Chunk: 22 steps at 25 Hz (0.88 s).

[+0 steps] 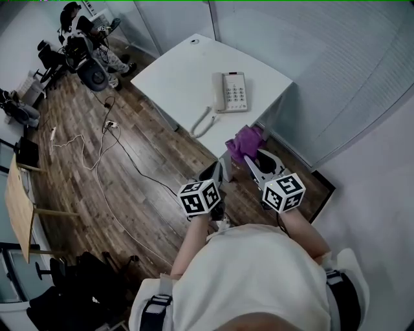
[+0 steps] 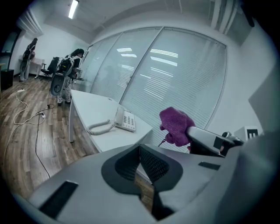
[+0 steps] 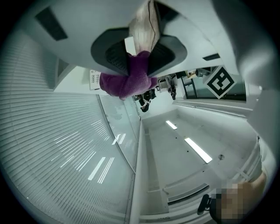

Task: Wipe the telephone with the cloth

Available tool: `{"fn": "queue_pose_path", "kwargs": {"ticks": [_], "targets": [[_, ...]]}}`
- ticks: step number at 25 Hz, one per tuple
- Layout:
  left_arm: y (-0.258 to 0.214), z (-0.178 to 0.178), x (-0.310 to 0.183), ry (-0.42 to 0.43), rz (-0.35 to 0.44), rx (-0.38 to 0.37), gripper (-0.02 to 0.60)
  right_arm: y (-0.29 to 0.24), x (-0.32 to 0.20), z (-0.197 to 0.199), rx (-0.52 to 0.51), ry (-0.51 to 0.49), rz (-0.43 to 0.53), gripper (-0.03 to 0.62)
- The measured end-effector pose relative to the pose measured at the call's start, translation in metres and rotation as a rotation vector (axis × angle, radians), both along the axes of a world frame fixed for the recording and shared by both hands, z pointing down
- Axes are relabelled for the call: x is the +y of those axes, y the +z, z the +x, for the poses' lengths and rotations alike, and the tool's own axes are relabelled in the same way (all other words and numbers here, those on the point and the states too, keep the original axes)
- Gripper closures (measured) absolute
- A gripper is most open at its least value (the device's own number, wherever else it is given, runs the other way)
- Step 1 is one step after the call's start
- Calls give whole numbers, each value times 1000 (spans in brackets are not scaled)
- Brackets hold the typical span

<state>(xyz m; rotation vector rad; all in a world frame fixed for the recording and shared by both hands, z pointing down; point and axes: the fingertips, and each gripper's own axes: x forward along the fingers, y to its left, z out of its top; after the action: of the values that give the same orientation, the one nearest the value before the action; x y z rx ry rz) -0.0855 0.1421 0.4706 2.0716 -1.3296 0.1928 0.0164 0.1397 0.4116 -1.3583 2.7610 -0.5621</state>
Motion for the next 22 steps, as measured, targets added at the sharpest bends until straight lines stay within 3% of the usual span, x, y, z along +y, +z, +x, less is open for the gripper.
{"fn": "queue_pose_path", "kwargs": {"ticks": [22], "targets": [[20,-98,-37,75,-25,17,560,25,-35,-89,34,109,-58,462]]}}
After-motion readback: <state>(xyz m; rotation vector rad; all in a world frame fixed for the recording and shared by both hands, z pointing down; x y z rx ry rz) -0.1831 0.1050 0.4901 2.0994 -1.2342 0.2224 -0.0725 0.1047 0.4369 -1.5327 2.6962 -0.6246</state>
